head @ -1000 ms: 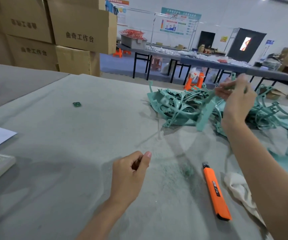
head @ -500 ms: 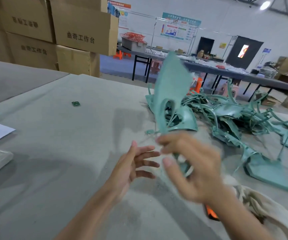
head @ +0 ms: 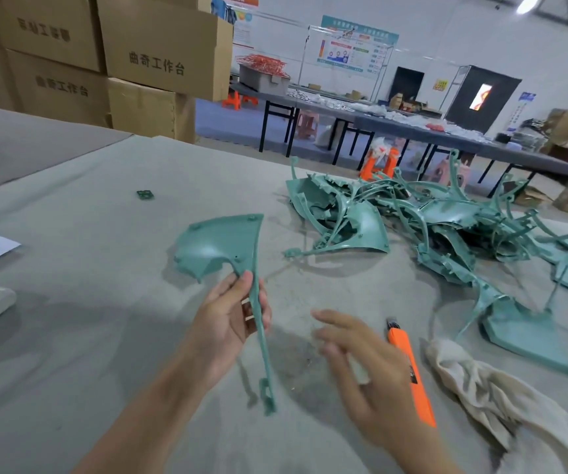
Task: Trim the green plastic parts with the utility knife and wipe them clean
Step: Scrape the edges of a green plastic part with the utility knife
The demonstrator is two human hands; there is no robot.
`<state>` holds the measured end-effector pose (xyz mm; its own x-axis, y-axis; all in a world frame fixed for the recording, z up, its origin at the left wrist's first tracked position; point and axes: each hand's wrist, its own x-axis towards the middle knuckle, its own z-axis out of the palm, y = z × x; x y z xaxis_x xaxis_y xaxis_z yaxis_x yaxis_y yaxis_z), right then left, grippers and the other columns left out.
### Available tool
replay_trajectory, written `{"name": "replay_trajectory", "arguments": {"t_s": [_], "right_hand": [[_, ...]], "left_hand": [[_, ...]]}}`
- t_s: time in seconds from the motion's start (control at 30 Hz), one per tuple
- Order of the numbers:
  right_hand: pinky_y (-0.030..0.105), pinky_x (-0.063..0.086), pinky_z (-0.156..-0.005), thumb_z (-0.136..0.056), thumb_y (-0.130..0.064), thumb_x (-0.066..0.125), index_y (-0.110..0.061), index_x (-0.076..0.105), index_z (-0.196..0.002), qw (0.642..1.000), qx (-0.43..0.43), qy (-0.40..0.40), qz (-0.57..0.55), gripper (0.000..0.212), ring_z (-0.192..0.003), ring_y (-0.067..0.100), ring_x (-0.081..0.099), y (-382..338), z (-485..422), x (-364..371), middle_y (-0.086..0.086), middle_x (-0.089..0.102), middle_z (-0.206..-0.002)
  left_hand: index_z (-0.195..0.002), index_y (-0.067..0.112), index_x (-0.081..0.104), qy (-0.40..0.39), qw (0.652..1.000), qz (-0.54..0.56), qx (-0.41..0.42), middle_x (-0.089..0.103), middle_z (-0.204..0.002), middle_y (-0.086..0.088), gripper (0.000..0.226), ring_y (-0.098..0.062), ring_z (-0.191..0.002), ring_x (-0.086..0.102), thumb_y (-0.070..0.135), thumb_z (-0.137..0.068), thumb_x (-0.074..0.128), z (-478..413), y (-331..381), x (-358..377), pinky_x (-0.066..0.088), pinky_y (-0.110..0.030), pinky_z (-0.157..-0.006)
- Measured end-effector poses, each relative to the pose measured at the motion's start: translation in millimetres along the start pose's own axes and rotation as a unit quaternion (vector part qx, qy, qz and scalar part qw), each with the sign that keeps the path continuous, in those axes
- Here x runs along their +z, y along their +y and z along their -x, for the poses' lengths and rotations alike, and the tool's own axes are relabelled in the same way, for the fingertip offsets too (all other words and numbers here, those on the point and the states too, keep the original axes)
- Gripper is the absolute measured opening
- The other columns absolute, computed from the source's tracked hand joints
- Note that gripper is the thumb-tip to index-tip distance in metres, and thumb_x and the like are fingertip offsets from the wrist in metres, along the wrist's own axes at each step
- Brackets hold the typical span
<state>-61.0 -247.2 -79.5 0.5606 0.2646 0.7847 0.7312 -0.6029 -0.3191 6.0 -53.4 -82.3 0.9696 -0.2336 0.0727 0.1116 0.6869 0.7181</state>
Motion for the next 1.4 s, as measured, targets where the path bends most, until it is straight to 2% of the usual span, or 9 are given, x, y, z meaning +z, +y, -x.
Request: {"name": "replay_trajectory", "arguments": {"t_s": [0.13, 0.23, 0.3, 0.63, 0.8, 0.9, 1.0, 1.2, 1.4], "right_hand": [[0.017, 0.044, -0.054, -0.097, -0.028, 0.053, -0.018, 0.067, -0.085, 0.958, 0.184, 0.024, 0.22, 0.021, -0.058, 0.011, 0.062, 41.3, -7.7, -39.4, -0.008, 0.066, -0.066], [0.035, 0.049, -0.065, -0.097, -0.048, 0.05, -0.019, 0.063, -0.082, 0.82, 0.429, -0.136, 0.354, 0.035, -0.078, 0.031, 0.063, 71.4, 4.3, -62.6, 0.005, 0.068, -0.078], [0.036, 0.048, -0.072, -0.095, -0.062, 0.044, -0.021, 0.056, -0.079, 0.763, 0.499, -0.225, 0.344, 0.045, -0.084, 0.028, 0.06, 79.4, 17.2, -65.7, 0.002, 0.063, -0.079], [0.037, 0.045, -0.065, -0.092, -0.055, 0.052, -0.022, 0.052, -0.077, 0.785, 0.47, -0.174, 0.364, 0.036, -0.078, 0.028, 0.058, 63.1, 25.5, -56.6, -0.002, 0.056, -0.073], [0.038, 0.051, -0.061, -0.098, -0.024, 0.055, -0.017, 0.055, -0.086, 0.868, 0.492, 0.058, 0.03, 0.014, -0.057, 0.019, 0.069, 51.1, 11.0, -56.9, 0.004, 0.066, -0.061], [0.03, 0.043, -0.051, -0.097, -0.017, 0.041, -0.008, 0.051, -0.087, 0.818, 0.51, 0.136, -0.229, 0.017, -0.047, 0.02, 0.054, 37.5, 4.6, -47.3, 0.006, 0.061, -0.064], [0.021, 0.03, -0.036, -0.084, -0.024, 0.068, -0.005, 0.063, -0.091, 0.737, 0.519, 0.146, -0.408, 0.021, -0.037, 0.012, 0.034, 28.1, -0.2, -38.1, 0.005, 0.048, -0.064], [0.017, 0.024, -0.033, -0.069, -0.027, 0.075, -0.018, 0.063, -0.06, 0.708, 0.509, 0.157, -0.464, 0.017, -0.031, 0.008, 0.028, 20.9, -5.0, -32.8, 0.005, 0.042, -0.055], [0.02, 0.027, -0.034, -0.069, -0.03, 0.071, -0.022, 0.061, -0.05, 0.734, 0.486, 0.249, -0.402, 0.023, -0.032, 0.01, 0.029, 21.6, -6.4, -32.2, 0.005, 0.044, -0.052]], "left_hand": [[-0.076, 0.017, 0.058, -0.01, 0.991, -0.127, 0.031, 0.052, -0.065, -0.004, 0.02, -0.016, -0.047, 0.048, 0.031, -0.09, 0.059, 0.4, -0.8, -3.1, 0.042, -0.023, -0.046], [-0.073, 0.025, 0.058, -0.031, 0.984, -0.17, 0.053, 0.049, -0.064, 0.0, 0.019, -0.014, -0.047, 0.04, 0.034, -0.089, 0.053, 1.0, -3.8, 0.8, 0.037, -0.019, -0.045], [-0.074, 0.026, 0.058, -0.035, 0.981, -0.183, 0.058, 0.047, -0.064, 0.001, 0.019, -0.014, -0.047, 0.037, 0.034, -0.09, 0.053, 0.8, -5.8, 2.2, 0.034, -0.019, -0.044], [-0.076, 0.019, 0.055, -0.061, 0.961, -0.266, 0.048, 0.047, -0.057, -0.004, 0.029, -0.015, -0.045, 0.033, 0.041, -0.094, 0.046, 5.4, -13.6, 4.5, 0.033, -0.018, -0.043], [-0.076, 0.02, 0.051, -0.096, 0.964, -0.247, 0.024, 0.043, -0.057, -0.001, 0.03, -0.011, -0.044, 0.032, 0.044, -0.093, 0.051, 9.0, -12.3, 7.5, 0.031, -0.017, -0.041], [-0.075, 0.023, 0.053, -0.141, 0.961, -0.237, -0.011, 0.042, -0.055, -0.001, 0.031, -0.012, -0.04, 0.031, 0.05, -0.09, 0.052, 12.4, -11.9, 8.9, 0.03, -0.017, -0.04], [-0.079, 0.017, 0.055, -0.192, 0.947, -0.252, -0.056, 0.041, -0.051, -0.001, 0.034, -0.011, -0.037, 0.032, 0.05, -0.087, 0.056, 16.7, -14.4, 13.2, 0.03, -0.018, -0.04], [-0.095, 0.011, 0.058, -0.288, 0.92, -0.214, -0.157, 0.044, -0.056, 0.008, 0.029, -0.006, -0.047, 0.042, 0.04, -0.092, 0.06, 22.6, -19.0, 23.1, 0.033, -0.016, -0.046], [-0.106, 0.04, 0.057, -0.198, 0.87, -0.451, 0.013, 0.045, -0.064, 0.006, 0.044, -0.014, -0.058, 0.038, 0.058, -0.07, 0.075, 20.9, -22.7, 20.6, 0.03, -0.027, -0.057]]}}
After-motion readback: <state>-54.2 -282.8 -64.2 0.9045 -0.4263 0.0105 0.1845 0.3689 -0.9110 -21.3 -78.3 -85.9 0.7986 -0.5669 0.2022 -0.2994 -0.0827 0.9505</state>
